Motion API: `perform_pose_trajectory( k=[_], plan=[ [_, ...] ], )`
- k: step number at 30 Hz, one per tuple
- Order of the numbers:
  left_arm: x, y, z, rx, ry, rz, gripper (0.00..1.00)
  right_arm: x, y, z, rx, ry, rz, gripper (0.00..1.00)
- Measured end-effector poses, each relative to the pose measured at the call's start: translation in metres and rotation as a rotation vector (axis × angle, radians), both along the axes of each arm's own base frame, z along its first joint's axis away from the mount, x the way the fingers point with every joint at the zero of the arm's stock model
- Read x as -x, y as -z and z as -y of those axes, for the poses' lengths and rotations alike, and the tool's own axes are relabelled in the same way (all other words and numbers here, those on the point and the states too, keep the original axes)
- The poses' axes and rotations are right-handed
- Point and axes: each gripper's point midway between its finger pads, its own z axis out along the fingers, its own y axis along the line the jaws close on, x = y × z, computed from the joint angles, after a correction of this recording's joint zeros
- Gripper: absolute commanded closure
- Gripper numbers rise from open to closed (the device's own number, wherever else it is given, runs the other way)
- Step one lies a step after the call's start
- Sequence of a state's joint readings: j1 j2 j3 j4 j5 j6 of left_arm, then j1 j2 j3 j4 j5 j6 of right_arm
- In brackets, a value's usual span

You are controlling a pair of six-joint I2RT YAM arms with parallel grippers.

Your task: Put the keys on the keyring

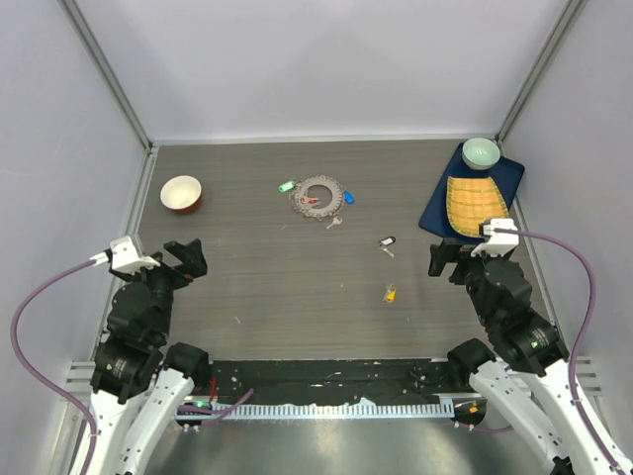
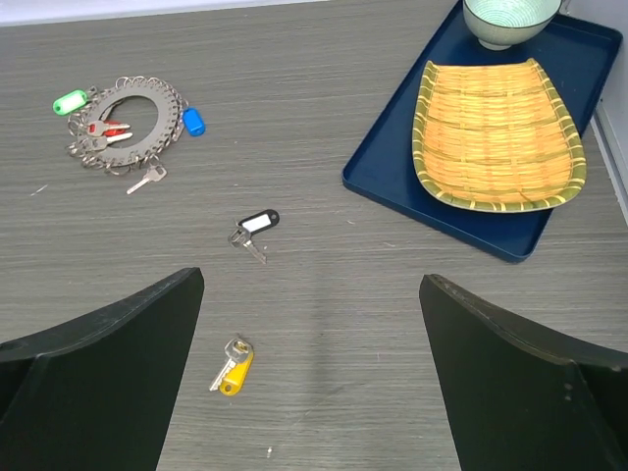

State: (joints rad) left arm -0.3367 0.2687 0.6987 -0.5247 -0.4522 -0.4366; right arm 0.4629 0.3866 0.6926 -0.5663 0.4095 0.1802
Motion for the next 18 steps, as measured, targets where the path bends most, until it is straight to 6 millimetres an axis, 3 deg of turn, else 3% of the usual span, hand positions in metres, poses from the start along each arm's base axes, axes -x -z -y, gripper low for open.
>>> perform_pose_trajectory(
  k=[5, 9, 18],
  plan=[
    [0.004, -0.003, -0.004, 0.007, -0.014, 0.032, 0.00, -0.006, 0.006, -0.007, -0.008, -0.009, -0.041, 0.00],
    [0.006, -0.003, -0.005, 0.002, -0.012, 0.038, 0.00, -0.024, 0.021, -0.026, -0.012, -0.045, -0.136, 0.00],
    [0.006, 0.000, -0.005, -0.014, -0.007, 0.033, 0.00, -0.087, 0.085, -0.083, -0.019, -0.120, -0.362, 0.00]
  ],
)
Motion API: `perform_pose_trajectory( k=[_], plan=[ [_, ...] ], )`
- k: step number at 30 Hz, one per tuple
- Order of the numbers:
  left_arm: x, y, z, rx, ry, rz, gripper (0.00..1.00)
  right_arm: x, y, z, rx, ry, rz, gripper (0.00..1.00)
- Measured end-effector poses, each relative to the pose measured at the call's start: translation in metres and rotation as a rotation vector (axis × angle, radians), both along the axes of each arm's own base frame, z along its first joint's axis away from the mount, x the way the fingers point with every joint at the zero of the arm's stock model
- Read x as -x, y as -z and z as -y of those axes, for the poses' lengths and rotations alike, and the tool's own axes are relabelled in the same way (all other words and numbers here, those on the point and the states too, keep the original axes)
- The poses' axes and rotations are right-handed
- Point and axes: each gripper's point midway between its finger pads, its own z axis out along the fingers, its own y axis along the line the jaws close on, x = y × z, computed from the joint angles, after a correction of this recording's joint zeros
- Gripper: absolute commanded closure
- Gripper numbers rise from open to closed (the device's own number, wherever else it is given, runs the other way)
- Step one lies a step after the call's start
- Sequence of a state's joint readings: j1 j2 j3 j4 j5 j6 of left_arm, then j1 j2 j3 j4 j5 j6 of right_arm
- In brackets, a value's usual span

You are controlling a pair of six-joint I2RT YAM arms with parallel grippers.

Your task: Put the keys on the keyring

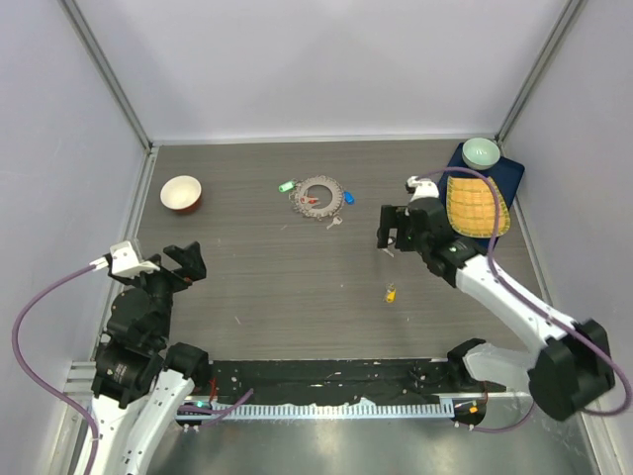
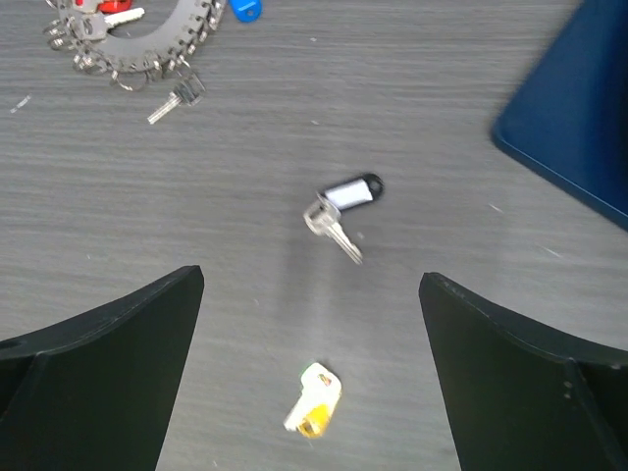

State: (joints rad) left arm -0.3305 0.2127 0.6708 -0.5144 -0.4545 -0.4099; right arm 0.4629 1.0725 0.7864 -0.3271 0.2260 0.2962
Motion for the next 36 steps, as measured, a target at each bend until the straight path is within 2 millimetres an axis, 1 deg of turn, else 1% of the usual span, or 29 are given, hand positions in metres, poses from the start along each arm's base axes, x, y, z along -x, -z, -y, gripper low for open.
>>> perform_pose_trajectory(
  k=[2, 3, 5, 6, 7, 9, 12, 13, 16, 22, 23, 24, 26, 27, 29, 30, 31, 33, 35, 36],
  plan=[
    [0.000, 0.001, 0.001, 0.000, 0.004, -0.002, 0.00, -0.016, 0.010, -0.012, -0.015, -0.005, -0.021, 0.04],
    [0.000, 0.001, 0.001, -0.001, 0.006, -0.003, 0.00, -0.025, 0.014, -0.019, -0.024, -0.008, -0.028, 0.11],
    [0.000, 0.001, 0.002, -0.002, 0.011, -0.004, 0.00, -0.044, 0.021, -0.031, -0.034, -0.009, -0.037, 0.20],
    [0.000, 0.001, 0.002, -0.002, 0.012, -0.004, 0.00, -0.056, 0.023, -0.038, -0.043, -0.011, -0.039, 0.29],
    [0.000, 0.001, 0.002, -0.003, 0.013, -0.004, 0.00, -0.072, 0.027, -0.048, -0.055, -0.014, -0.039, 0.33],
    [0.000, 0.001, 0.003, -0.003, 0.015, -0.004, 0.00, -0.087, 0.033, -0.059, -0.063, -0.020, -0.043, 0.41],
    [0.000, 0.002, 0.003, -0.004, 0.019, -0.005, 0.00, -0.113, 0.046, -0.084, -0.068, -0.048, -0.049, 0.45],
    [0.000, 0.002, 0.004, -0.004, 0.021, -0.005, 0.00, -0.123, 0.051, -0.095, -0.072, -0.062, -0.049, 0.46],
    [0.000, 0.002, 0.004, -0.005, 0.021, -0.006, 0.00, -0.137, 0.069, -0.123, -0.075, -0.112, -0.061, 0.48],
    [0.000, 0.002, 0.003, -0.005, 0.020, -0.007, 0.00, -0.152, 0.106, -0.157, -0.068, -0.172, -0.097, 0.55],
    [0.000, 0.002, 0.004, -0.005, 0.022, -0.007, 0.00, -0.154, 0.111, -0.160, -0.067, -0.180, -0.102, 0.57],
    [0.000, 0.002, 0.004, -0.006, 0.024, -0.007, 0.00, -0.155, 0.117, -0.164, -0.064, -0.189, -0.109, 0.64],
    [-0.001, 0.002, 0.004, -0.008, 0.026, -0.008, 0.00, -0.155, 0.125, -0.170, -0.051, -0.209, -0.112, 0.68],
    [-0.001, 0.002, 0.004, -0.008, 0.026, -0.008, 0.00, -0.156, 0.125, -0.173, -0.051, -0.214, -0.109, 0.77],
    [-0.001, 0.003, 0.004, -0.009, 0.026, -0.009, 0.00, -0.153, 0.125, -0.177, -0.038, -0.238, -0.105, 0.83],
    [-0.001, 0.003, 0.004, -0.010, 0.026, -0.011, 0.00, -0.151, 0.125, -0.180, -0.031, -0.251, -0.102, 0.90],
    [-0.001, 0.003, 0.005, -0.011, 0.028, -0.013, 0.00, -0.149, 0.125, -0.182, -0.024, -0.263, -0.101, 0.93],
    [-0.002, 0.004, 0.006, -0.014, 0.032, -0.019, 0.00, -0.141, 0.129, -0.189, 0.000, -0.300, -0.099, 0.97],
    [-0.003, 0.005, 0.006, -0.019, 0.035, -0.024, 0.00, -0.133, 0.132, -0.194, 0.015, -0.327, -0.093, 0.96],
    [-0.003, 0.006, 0.006, -0.022, 0.036, -0.026, 0.00, -0.128, 0.131, -0.196, 0.022, -0.342, -0.091, 0.93]
  ],
)
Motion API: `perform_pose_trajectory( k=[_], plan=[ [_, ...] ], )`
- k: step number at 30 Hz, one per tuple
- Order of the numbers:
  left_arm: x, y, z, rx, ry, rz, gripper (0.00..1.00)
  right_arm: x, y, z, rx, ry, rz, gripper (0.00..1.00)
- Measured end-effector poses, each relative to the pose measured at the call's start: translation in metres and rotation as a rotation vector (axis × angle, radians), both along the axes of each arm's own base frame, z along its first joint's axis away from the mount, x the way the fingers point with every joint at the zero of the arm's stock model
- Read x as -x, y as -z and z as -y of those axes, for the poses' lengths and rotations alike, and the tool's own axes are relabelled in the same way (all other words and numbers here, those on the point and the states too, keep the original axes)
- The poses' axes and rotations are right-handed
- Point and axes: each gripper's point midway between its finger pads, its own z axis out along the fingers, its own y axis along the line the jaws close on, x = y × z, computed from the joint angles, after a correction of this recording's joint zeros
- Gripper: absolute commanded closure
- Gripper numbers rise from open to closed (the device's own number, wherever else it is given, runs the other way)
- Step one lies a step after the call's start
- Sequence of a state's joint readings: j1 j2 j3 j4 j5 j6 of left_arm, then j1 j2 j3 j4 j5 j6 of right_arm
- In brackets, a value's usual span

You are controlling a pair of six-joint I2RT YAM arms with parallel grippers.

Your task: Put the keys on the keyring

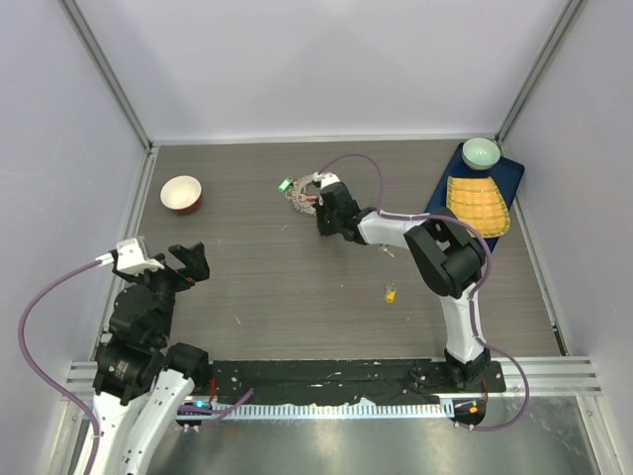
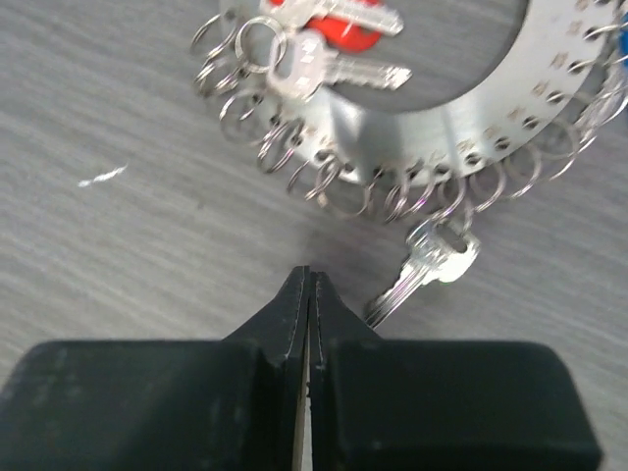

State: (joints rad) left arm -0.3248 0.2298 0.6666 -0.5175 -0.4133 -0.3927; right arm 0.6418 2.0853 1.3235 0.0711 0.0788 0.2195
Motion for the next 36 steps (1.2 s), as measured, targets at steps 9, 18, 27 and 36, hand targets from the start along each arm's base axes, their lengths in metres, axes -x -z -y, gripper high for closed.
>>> perform_pose_trajectory(
  k=[9, 18, 27, 36],
  plan=[
    [-0.002, 0.003, 0.002, -0.008, 0.009, -0.013, 0.00, 0.019, -0.003, 0.003, 0.015, -0.029, 0.023, 0.57],
    [-0.002, 0.004, 0.002, -0.010, 0.011, -0.019, 0.00, -0.023, -0.041, -0.017, -0.052, 0.032, 0.153, 0.55],
    [-0.002, 0.004, 0.002, -0.012, 0.012, -0.019, 0.00, -0.048, -0.028, -0.041, -0.056, 0.041, 0.180, 0.57],
    [-0.002, 0.004, 0.002, -0.012, 0.012, -0.019, 0.00, -0.042, -0.010, -0.043, -0.005, 0.039, 0.169, 0.73]
  ],
)
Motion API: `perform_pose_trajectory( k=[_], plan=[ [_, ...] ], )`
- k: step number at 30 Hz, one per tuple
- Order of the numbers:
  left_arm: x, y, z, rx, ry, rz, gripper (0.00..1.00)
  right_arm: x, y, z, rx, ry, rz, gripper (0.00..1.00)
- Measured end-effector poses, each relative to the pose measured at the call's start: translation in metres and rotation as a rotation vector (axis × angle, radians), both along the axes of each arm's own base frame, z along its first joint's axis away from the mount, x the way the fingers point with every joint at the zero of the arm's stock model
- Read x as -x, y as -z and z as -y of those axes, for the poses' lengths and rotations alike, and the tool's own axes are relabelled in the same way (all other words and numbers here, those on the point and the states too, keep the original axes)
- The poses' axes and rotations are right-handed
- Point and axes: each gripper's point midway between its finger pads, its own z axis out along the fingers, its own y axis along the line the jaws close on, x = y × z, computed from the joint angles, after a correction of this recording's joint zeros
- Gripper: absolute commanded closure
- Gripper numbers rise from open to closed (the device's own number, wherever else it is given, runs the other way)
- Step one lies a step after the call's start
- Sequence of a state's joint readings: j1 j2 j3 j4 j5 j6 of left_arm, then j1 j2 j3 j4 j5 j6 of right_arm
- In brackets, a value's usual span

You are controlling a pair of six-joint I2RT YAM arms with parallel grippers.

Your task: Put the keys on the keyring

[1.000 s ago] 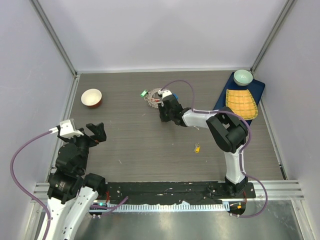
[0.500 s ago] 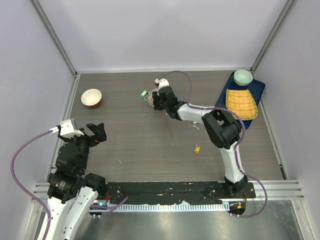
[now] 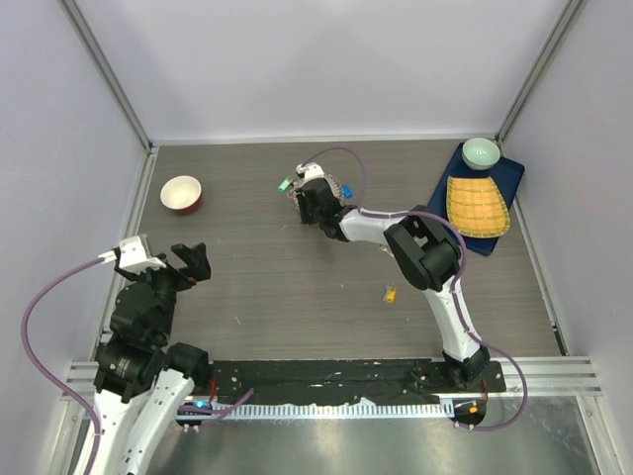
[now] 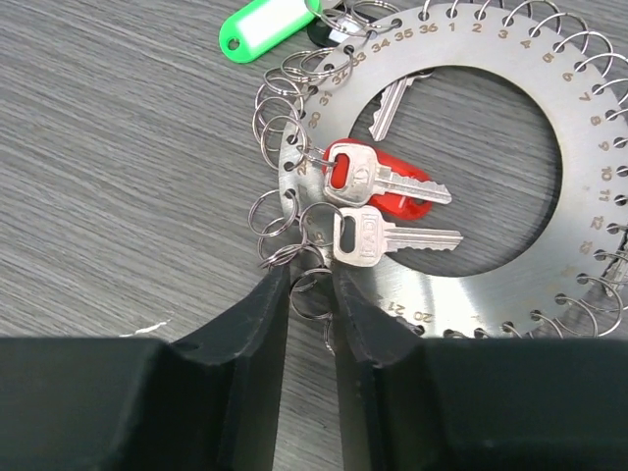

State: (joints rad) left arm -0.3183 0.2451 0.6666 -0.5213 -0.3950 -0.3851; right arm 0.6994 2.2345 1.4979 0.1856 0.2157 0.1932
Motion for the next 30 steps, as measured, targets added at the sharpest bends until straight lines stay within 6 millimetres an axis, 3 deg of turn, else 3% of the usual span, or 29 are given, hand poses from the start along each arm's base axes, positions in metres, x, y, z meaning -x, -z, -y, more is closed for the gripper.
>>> perform_pose_trajectory(
  k=[5, 13, 20, 25, 29, 30],
  plan=[
    [0.000, 0.000, 0.001, 0.000, 0.004, 0.000, 0.00, 0.003, 0.005, 0.002, 0.017, -0.003, 0.003, 0.90],
    [-0.001, 0.001, 0.001, -0.001, 0.005, -0.004, 0.00, 0.016, 0.008, 0.002, 0.041, -0.066, 0.005, 0.90],
    [-0.002, 0.003, 0.001, -0.004, 0.003, -0.014, 0.00, 0.039, 0.010, -0.002, 0.041, -0.141, -0.020, 0.90],
    [-0.002, 0.003, 0.001, -0.005, 0.003, -0.017, 0.00, 0.082, 0.012, -0.006, 0.056, -0.225, -0.077, 0.90],
    [-0.002, 0.004, 0.002, -0.005, 0.008, -0.018, 0.00, 0.142, 0.013, -0.021, 0.078, -0.347, -0.135, 0.89],
    [-0.002, 0.004, 0.002, -0.005, 0.011, -0.019, 0.00, 0.167, 0.014, -0.026, 0.092, -0.397, -0.155, 0.87]
  ],
)
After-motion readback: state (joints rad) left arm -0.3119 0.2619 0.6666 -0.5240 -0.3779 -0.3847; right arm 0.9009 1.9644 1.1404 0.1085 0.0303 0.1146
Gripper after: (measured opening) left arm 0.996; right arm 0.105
